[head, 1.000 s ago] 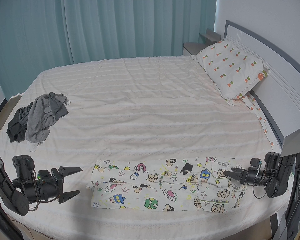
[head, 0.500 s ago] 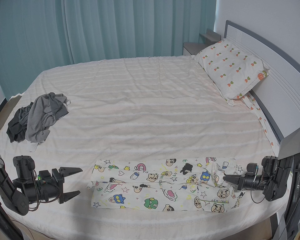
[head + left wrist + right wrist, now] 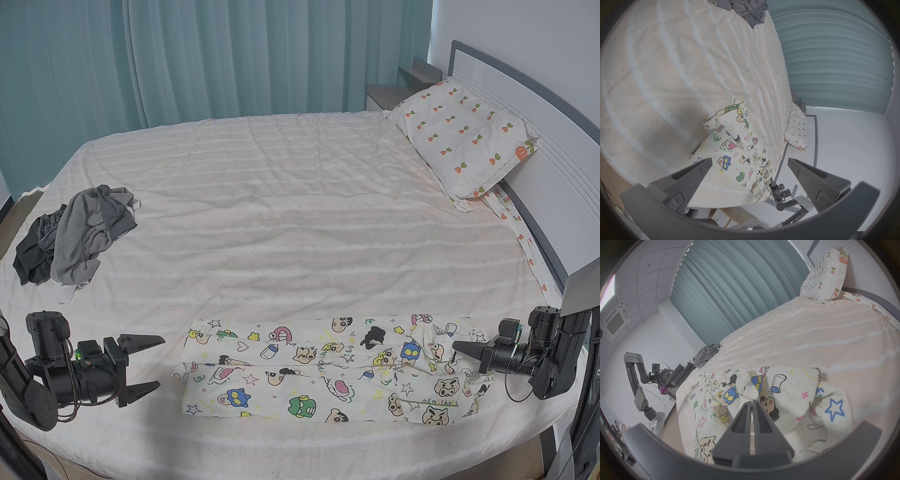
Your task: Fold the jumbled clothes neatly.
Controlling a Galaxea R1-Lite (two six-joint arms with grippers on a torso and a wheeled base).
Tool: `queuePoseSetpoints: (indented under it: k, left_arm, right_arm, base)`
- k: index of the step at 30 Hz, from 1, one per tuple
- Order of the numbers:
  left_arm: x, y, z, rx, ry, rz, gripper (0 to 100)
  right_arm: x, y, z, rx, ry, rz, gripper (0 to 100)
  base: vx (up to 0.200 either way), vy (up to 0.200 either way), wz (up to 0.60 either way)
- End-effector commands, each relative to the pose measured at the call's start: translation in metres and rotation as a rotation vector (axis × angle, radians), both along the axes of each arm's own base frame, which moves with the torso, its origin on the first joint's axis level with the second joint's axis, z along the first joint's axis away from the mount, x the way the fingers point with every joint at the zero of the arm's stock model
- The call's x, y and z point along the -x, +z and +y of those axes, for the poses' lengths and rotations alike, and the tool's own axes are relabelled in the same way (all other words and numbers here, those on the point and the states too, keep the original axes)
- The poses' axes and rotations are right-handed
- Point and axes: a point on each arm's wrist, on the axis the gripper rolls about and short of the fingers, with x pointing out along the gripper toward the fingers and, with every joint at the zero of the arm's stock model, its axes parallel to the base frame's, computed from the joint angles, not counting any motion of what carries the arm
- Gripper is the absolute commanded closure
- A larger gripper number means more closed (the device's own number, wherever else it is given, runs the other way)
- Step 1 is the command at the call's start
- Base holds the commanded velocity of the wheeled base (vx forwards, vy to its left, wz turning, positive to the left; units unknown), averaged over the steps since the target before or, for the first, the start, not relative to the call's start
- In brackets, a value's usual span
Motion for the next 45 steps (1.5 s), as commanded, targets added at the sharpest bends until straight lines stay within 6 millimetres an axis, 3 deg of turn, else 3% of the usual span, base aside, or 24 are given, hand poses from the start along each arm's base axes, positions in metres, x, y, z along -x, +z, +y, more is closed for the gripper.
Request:
queuePoseSetpoints:
  k: [1,11,17,26,27,41,45]
  left_arm:
    - [0.000,-0.001,0.000,-0.002,-0.001,0.002,0]
    - [0.000,-0.002,0.000,-0.003,0.000,0.007,0]
    - [-0.001,-0.003,0.001,-0.002,0.000,0.010,0]
    - [-0.001,-0.003,0.001,-0.002,0.000,0.010,0]
    - [-0.001,-0.003,0.001,-0.002,0.000,0.010,0]
    - [-0.001,-0.003,0.001,-0.002,0.000,0.010,0]
    - [-0.001,-0.003,0.001,-0.002,0.000,0.010,0]
  right_arm:
    - [-0.001,0.012,-0.002,0.008,-0.007,-0.050,0]
    - [-0.003,-0.001,-0.004,0.002,-0.013,-0.008,0]
    - [-0.007,-0.008,-0.015,-0.007,-0.048,0.048,0]
    - [-0.002,-0.011,-0.002,-0.010,-0.008,0.077,0]
    - [-0.002,-0.011,-0.002,-0.010,-0.008,0.077,100]
    - [-0.003,-0.002,-0.003,0.000,-0.011,-0.001,100]
    - [0.000,0.013,-0.002,-0.003,-0.003,-0.043,100]
  base:
    - [0.000,0.000,0.00]
    - [0.000,0.000,0.00]
    - [0.000,0.000,0.00]
    - [0.000,0.000,0.00]
    - [0.000,0.000,0.00]
    - [0.000,0.000,0.00]
    - [0.000,0.000,0.00]
